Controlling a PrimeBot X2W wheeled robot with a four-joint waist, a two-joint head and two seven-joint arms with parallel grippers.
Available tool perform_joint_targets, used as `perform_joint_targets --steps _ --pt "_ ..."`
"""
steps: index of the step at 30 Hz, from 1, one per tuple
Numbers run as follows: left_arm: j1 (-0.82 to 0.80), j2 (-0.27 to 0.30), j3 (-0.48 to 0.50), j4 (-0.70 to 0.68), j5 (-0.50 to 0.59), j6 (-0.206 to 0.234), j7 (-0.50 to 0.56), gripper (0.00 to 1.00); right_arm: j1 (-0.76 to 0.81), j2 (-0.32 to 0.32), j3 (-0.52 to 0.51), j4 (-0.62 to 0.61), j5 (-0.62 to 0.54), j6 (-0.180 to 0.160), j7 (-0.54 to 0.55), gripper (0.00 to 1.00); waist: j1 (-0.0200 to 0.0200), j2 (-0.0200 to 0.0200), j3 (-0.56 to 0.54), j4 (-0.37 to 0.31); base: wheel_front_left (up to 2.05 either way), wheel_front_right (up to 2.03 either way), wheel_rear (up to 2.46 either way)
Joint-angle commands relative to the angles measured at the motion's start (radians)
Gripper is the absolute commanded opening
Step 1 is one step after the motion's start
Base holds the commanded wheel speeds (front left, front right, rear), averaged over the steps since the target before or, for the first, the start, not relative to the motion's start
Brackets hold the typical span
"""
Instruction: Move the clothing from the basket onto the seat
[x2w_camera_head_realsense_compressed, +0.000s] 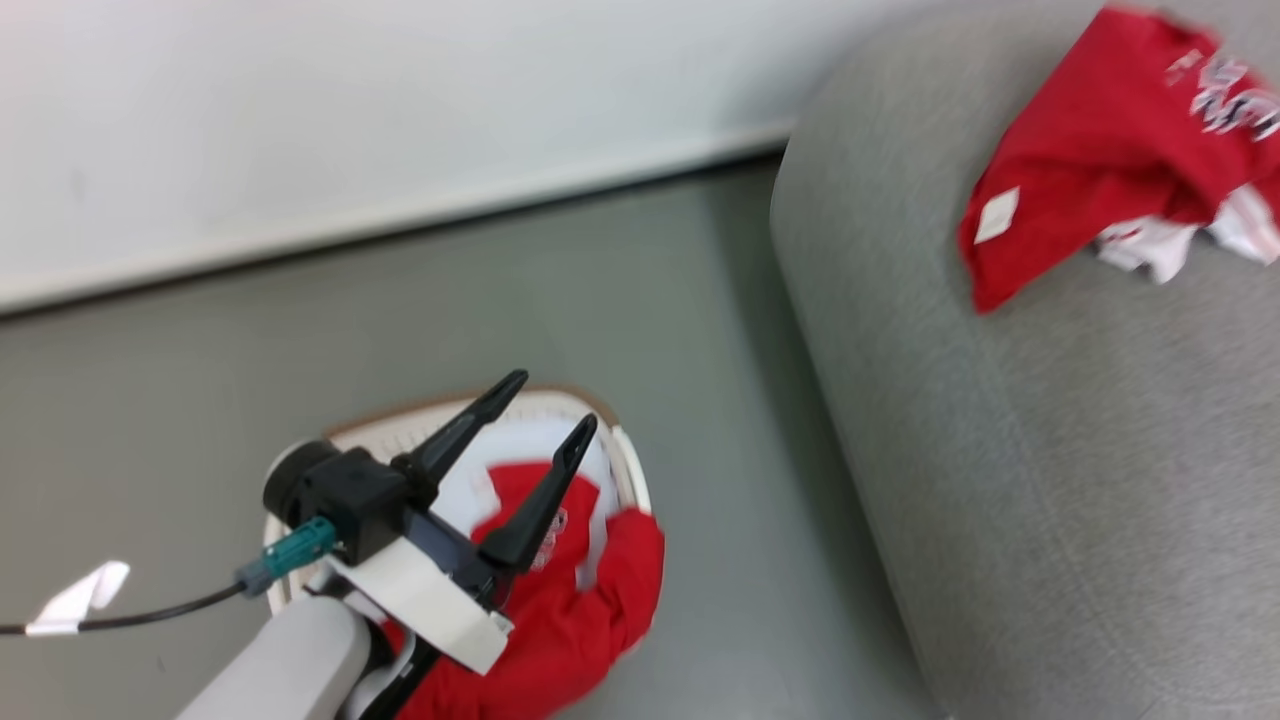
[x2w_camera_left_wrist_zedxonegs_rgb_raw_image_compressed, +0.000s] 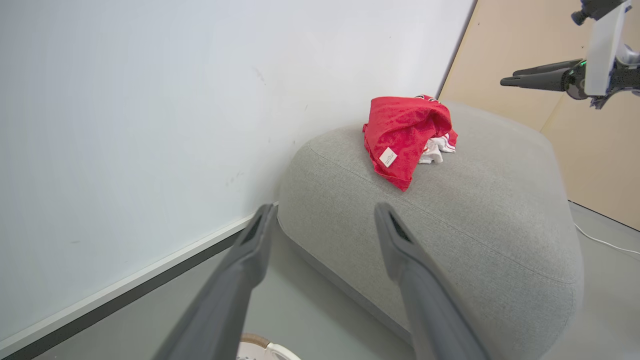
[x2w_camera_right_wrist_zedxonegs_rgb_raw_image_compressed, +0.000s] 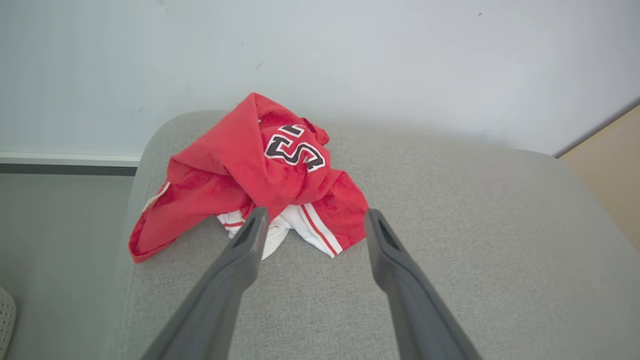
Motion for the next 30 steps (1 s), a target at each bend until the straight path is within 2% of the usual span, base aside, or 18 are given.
perform_joint_targets --steps 1,6,12,21,28,30 --pt "0.029 -0.013 0.017 0.013 -0.004 0.006 0.000 1.00 0.034 -0.014 0.020 -0.036 0.030 -0.002 -0.013 1.00 0.0003 0.0000 -0.122 -0.013 0.00 0.00 0.00" --pt "0.082 -0.058 0.091 0.047 -0.001 0.028 0.000 1.00 0.082 -0.029 0.064 -0.170 0.098 -0.002 -0.075 1.00 0.0003 0.0000 -0.223 -0.006 0.00 0.00 0.00" --pt "0.137 -0.089 0.196 0.076 0.019 0.053 0.000 1.00 0.143 0.010 0.067 -0.289 0.117 -0.002 -0.191 1.00 0.0003 0.0000 -0.293 0.023 0.00 0.00 0.00" --pt "0.229 -0.119 0.388 0.096 0.044 0.095 0.000 1.00 0.278 0.142 0.024 -0.384 0.073 -0.002 -0.365 1.00 0.0003 0.0000 -0.349 0.095 0.00 0.00 0.00" --pt "0.302 -0.171 0.520 0.093 0.097 0.103 0.000 1.00 0.459 0.246 0.023 -0.415 0.028 -0.002 -0.527 1.00 0.0003 0.0000 -0.371 0.157 0.00 0.00 0.00" --pt "0.326 -0.190 0.542 0.096 0.120 0.092 0.000 1.00 0.505 0.273 0.029 -0.403 0.008 -0.002 -0.560 1.00 0.0003 0.0000 -0.374 0.164 0.00 0.00 0.00"
